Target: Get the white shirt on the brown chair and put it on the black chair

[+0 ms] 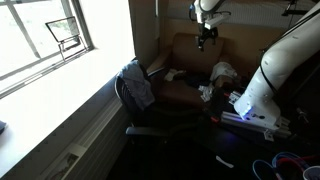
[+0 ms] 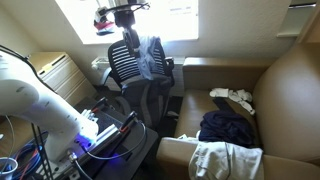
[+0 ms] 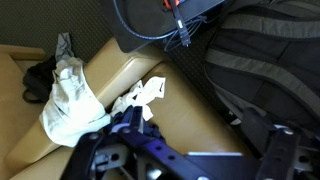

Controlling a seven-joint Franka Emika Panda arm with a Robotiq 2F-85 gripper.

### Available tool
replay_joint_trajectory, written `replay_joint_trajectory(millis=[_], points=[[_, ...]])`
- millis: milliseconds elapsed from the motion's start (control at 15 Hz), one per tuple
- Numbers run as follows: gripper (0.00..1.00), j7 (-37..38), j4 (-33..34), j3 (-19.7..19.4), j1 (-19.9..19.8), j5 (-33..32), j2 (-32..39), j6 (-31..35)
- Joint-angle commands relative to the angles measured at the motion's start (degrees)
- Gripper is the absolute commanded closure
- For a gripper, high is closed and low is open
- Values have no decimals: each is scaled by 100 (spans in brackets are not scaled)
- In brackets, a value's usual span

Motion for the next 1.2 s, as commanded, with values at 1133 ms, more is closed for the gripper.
replay_joint_trajectory(millis=[1133], points=[[0,4227,169,-1378,-1172,-5178,2706,2475]])
